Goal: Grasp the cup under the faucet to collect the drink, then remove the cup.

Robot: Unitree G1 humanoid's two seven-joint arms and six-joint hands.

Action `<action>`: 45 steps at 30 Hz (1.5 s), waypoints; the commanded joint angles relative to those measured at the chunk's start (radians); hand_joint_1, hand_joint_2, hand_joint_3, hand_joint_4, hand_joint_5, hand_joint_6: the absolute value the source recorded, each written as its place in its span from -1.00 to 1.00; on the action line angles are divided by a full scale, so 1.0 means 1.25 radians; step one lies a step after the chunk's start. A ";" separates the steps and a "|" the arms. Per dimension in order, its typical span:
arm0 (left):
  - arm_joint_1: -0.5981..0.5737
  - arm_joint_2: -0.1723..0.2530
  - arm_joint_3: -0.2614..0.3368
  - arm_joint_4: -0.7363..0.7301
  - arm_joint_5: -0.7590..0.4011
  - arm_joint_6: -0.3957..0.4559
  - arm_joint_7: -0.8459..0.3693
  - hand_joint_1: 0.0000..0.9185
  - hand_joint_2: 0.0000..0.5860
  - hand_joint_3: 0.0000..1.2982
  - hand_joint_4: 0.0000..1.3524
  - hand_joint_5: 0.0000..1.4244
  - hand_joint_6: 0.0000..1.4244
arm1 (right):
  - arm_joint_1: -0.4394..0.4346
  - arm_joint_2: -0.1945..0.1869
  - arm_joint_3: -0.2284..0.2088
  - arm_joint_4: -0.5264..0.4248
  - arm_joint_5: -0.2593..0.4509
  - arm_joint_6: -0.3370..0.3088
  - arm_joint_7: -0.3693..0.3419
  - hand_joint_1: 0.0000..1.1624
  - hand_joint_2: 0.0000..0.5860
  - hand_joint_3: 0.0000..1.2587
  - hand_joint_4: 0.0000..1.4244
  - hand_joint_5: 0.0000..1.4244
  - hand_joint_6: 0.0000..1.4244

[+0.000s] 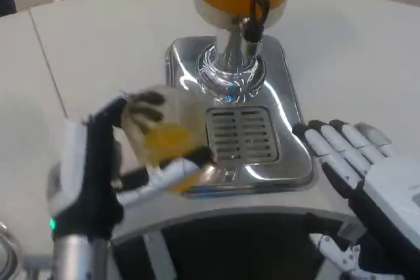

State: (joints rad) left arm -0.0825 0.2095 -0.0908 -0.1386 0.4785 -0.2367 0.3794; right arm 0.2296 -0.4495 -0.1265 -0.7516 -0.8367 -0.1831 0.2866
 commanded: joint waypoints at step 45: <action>0.319 -0.009 0.046 -0.277 0.010 -0.110 -0.149 0.33 -0.93 0.74 0.64 1.00 1.00 | 0.072 0.053 0.028 -0.058 -0.023 -0.021 0.009 -0.46 0.93 -1.00 -1.00 -1.00 -1.00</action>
State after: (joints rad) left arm 0.3085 0.1999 -0.0345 -0.4538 0.5113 -0.3431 0.2042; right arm 0.3190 -0.3843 -0.1003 -0.8203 -0.8613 -0.2118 0.2852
